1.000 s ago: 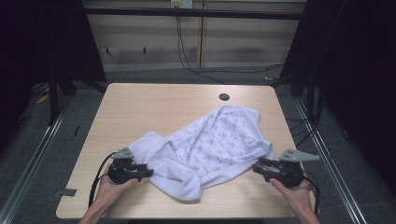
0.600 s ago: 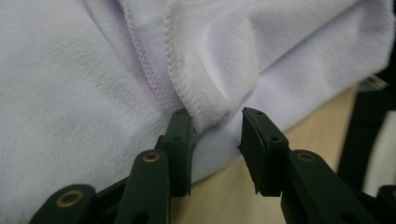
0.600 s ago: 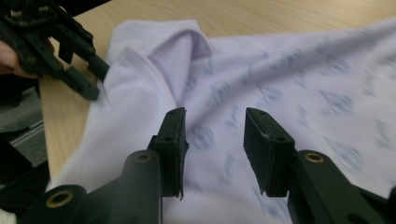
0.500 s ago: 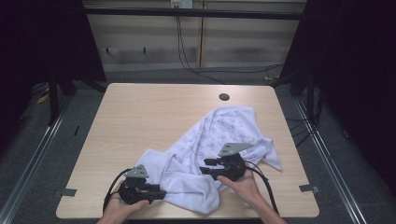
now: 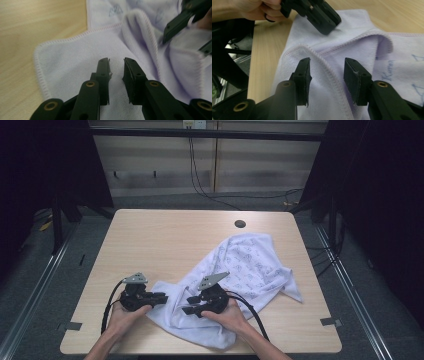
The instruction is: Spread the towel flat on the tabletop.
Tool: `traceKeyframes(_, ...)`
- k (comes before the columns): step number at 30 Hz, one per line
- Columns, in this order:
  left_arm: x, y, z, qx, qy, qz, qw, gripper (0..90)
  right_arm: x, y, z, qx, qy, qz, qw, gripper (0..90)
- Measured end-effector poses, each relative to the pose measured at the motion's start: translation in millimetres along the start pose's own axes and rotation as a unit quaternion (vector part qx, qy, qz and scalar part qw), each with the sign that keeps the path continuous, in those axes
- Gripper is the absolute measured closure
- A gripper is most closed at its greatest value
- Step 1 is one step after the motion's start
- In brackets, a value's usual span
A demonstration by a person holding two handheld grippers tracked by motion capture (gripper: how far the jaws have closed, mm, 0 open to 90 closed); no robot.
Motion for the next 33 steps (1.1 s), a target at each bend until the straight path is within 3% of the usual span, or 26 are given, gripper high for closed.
traceKeyframes(3, -3.6, -1.5, -0.6, 0.01, -0.005, 0.01, 0.9999, 73.9, -0.2, -4.6, -1.7, 0.007, -0.003, 0.007, 1.0, 54.5)
traceKeyframes(7, -3.2, -1.7, -1.1, 0.009, -0.006, 0.002, 0.9999, 72.3, 3.3, -10.1, -6.4, 0.02, 0.009, 0.001, 0.9998, 56.3)
traceKeyframes(8, -3.2, -1.6, -1.2, 0.009, -0.007, 0.003, 0.9999, 72.3, 4.6, -10.1, -6.3, 0.021, 0.012, -0.001, 0.9997, 60.0)
traceKeyframes(10, -3.4, -0.8, -1.8, 0.012, -0.007, 0.002, 0.9999, 71.9, 6.9, -9.2, -6.5, 0.012, 0.012, 0.001, 0.9998, 79.7)
traceKeyframes(11, -3.8, -0.4, -2.6, 0.011, -0.004, 0.001, 0.9999, 71.9, 7.5, -7.8, -6.8, 0.009, 0.008, -0.006, 0.9999, 84.2)
traceKeyframes(12, -4.1, 0.0, -3.3, 0.01, -0.003, -0.001, 0.9999, 71.9, 7.0, -3.0, -7.0, -0.011, -0.007, -0.014, 0.9998, 85.3)
traceKeyframes(13, -4.1, 1.2, -4.7, 0.011, -0.002, -0.004, 0.9999, 71.9, 6.3, 1.1, -7.4, -0.019, -0.019, -0.007, 0.9996, 85.7)
traceKeyframes(15, -7.0, 3.5, -7.0, 0.016, 0.007, -0.014, 0.9997, 68.9, 3.9, 20.9, -11.2, -0.035, -0.035, -0.029, 0.9984, 86.4)
traceKeyframes(17, -12.1, 5.4, -11.1, 0.021, 0.005, -0.02, 0.9996, 68.7, 0.6, 42.7, -16.1, -0.053, -0.053, -0.036, 0.9966, 86.5)
traceKeyframes(18, -16.4, 5.8, -13.2, 0.024, 0.012, -0.028, 0.9992, 68.7, -1.5, 59.9, -21.0, -0.06, -0.058, -0.054, 0.995, 86.5)
traceKeyframes(20, -27.4, 6.1, -17.7, 0.033, 0.003, -0.041, 0.9986, 68.7, -5.8, 86.9, -32.8, -0.072, -0.072, -0.076, 0.9919, 86.5)
traceKeyframes(22, -37.8, 6.0, -19.9, 0.043, -0.01, -0.037, 0.9984, 68.7, -11.7, 111.0, -50.3, -0.074, -0.087, -0.106, 0.9878, 86.5)
traceKeyframes(23, -44.9, 5.7, -20.7, 0.05, -0.028, -0.025, 0.9981, 68.0, -15.0, 119.2, -57.9, -0.074, -0.095, -0.117, 0.9858, 86.5)
traceKeyframes(25, -54.6, 4.1, -21.2, 0.058, -0.051, -0.014, 0.9969, 64.9, -25.9, 141.4, -82.4, -0.074, -0.121, -0.15, 0.9785, 86.4)
traceKeyframes(28, -60.7, 1.5, -21.1, 0.061, -0.043, -0.043, 0.9963, 64.4, -39.5, 164.2, -112.5, -0.075, -0.162, -0.177, 0.9679, 86.3)
traceKeyframes(30, -59.7, 1.4, -19.5, 0.058, -0.038, -0.058, 0.9959, 64.1, -44.9, 171.0, -128.4, -0.063, -0.178, -0.183, 0.9647, 86.1)
traceKeyframes(33, -46.9, 7.3, -13.5, 0.032, -0.02, -0.045, 0.9983, 60.8, -52.5, 168.6, -142.6, -0.041, -0.191, -0.187, 0.9628, 84.6)
Point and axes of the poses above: each handheld gripper's, and its own axes: y roughly backward along the jaws, z roughly out of its top, x roughly to its left, the point moved 4 cm from there along -y, roughly forward along the jaws, and after that the axes turned 6 degrees about x, right-handed, at the moved point
